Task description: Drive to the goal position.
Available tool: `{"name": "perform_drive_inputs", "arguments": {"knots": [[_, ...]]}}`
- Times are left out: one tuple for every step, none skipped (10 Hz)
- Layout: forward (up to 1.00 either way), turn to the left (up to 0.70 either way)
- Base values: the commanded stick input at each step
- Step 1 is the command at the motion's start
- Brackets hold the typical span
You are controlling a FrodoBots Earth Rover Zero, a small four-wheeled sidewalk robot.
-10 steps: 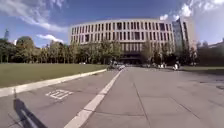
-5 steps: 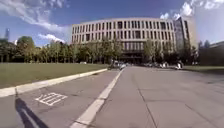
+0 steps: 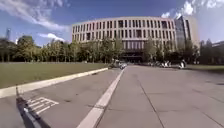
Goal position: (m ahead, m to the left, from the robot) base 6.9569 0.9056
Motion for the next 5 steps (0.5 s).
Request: {"name": "perform_drive_inputs", "arguments": {"knots": [[0.70, 0.00], [0.70, 0.00], [0.70, 0.00], [0.70, 0.00], [0.70, 0.00]]}}
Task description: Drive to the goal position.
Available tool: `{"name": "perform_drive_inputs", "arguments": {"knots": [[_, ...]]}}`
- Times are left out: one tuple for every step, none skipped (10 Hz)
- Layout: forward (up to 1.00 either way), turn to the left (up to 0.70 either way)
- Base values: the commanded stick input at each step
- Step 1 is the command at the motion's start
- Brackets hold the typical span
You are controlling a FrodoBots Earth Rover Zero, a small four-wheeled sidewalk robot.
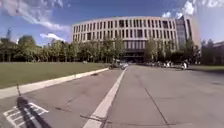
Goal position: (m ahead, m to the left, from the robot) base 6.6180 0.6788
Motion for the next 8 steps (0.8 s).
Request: {"name": "perform_drive_inputs", "arguments": {"knots": [[0.70, 0.00], [0.70, -0.14], [0.70, -0.14], [0.70, -0.14], [0.70, -0.14], [0.70, -0.14], [0.70, -0.14], [0.70, -0.14]]}}
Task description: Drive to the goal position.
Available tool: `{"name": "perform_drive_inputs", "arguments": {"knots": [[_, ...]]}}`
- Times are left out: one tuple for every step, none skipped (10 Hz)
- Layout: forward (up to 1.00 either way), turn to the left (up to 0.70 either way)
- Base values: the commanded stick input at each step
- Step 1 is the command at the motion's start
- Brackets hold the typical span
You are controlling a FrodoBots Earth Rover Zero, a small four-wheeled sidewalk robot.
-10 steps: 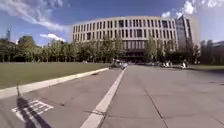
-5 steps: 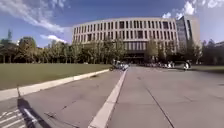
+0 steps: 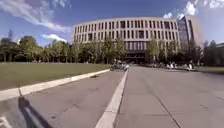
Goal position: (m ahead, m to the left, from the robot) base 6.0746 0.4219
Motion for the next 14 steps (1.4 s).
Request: {"name": "perform_drive_inputs", "arguments": {"knots": [[0.70, -0.14], [0.70, -0.14], [0.70, -0.14], [0.70, -0.14], [0.70, -0.14], [0.70, -0.14], [0.70, -0.14], [0.70, -0.14], [0.70, -0.14], [0.70, -0.14], [0.70, -0.14], [0.70, -0.14], [0.70, -0.14], [0.70, -0.14]]}}
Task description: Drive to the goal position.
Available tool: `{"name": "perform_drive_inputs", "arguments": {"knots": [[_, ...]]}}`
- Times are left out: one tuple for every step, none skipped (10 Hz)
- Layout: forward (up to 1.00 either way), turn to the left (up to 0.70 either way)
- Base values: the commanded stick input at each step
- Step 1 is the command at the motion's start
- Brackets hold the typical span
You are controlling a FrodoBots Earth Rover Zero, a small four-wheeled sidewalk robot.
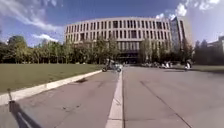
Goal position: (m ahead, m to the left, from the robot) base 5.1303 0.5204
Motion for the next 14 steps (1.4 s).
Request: {"name": "perform_drive_inputs", "arguments": {"knots": [[0.70, -0.14], [0.70, -0.14], [0.70, -0.14], [0.70, -0.14], [0.70, -0.14], [0.70, -0.14], [0.70, -0.14], [0.70, -0.14], [0.70, -0.14], [0.70, -0.14], [0.70, -0.14], [0.70, -0.14], [0.70, -0.14], [0.70, -0.14]]}}
